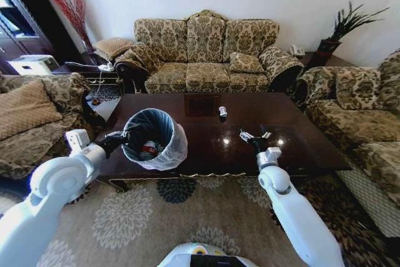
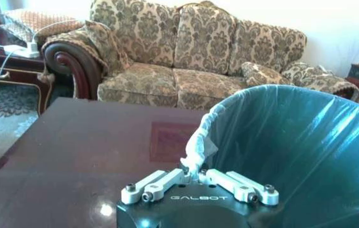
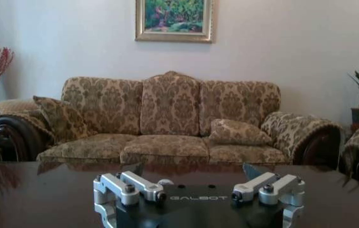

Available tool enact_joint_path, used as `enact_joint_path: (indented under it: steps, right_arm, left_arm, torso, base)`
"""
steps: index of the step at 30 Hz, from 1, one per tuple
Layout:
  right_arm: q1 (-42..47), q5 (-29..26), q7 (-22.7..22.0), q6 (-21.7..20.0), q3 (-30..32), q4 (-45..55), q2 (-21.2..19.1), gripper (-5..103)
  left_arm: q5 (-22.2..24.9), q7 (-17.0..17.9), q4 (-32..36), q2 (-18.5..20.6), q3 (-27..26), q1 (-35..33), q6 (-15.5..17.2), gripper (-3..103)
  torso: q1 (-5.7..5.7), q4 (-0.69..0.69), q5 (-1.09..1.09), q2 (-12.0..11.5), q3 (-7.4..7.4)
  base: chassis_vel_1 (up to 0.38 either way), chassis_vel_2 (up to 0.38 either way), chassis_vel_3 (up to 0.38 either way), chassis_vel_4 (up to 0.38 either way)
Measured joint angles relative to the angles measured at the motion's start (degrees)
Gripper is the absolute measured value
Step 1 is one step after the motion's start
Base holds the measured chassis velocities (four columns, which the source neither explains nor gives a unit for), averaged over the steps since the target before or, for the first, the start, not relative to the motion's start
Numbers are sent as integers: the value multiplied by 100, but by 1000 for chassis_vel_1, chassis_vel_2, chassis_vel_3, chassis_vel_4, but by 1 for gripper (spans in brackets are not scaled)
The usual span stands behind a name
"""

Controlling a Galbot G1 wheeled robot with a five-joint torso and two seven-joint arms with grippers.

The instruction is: Move to the front of the table and place the trash on the table into the trash bin.

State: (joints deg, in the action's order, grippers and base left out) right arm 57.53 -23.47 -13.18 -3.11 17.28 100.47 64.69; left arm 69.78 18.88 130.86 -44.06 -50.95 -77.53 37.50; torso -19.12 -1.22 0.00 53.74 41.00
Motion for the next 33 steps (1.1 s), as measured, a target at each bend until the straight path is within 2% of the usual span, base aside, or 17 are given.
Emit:
enact_joint_path:
  steps: [13,18,19,23,30,33]
  right_arm:
    - [-295,14,-4,-77,-172,-351,84,100]
    - [-858,-400,-37,-332,-346,-874,195,100]
    - [-1163,-623,-74,-466,-429,-1162,278,100]
    - [-1544,-679,35,-518,-548,-1665,415,100]
    - [-2272,-625,365,-382,-685,-2811,861,100]
    - [-2597,-415,572,-157,-732,-3529,1170,100]
  left_arm:
    - [16,-43,94,27,-67,-69,-39,0]
    - [23,-48,164,32,-101,-118,-52,0]
    - [26,-58,206,33,-145,-164,-55,0]
    - [34,-87,245,41,-241,-243,-64,0]
    - [36,-106,318,25,-329,-346,-68,0]
    - [38,-112,347,25,-351,-386,-70,0]
  torso:
    - [-3,1,-1,0,1]
    - [-10,0,2,-3,5]
    - [-9,1,-1,-2,4]
    - [1,0,0,-1,0]
    - [5,-3,-2,1,-2]
    - [-4,1,0,-1,2]
  base:
    - [-152,147,159,-147]
    - [-120,109,104,-70]
    - [-53,5,4,-4]
    - [-27,-1,-1,-2]
    - [20,-7,-19,23]
    - [0,0,0,0]
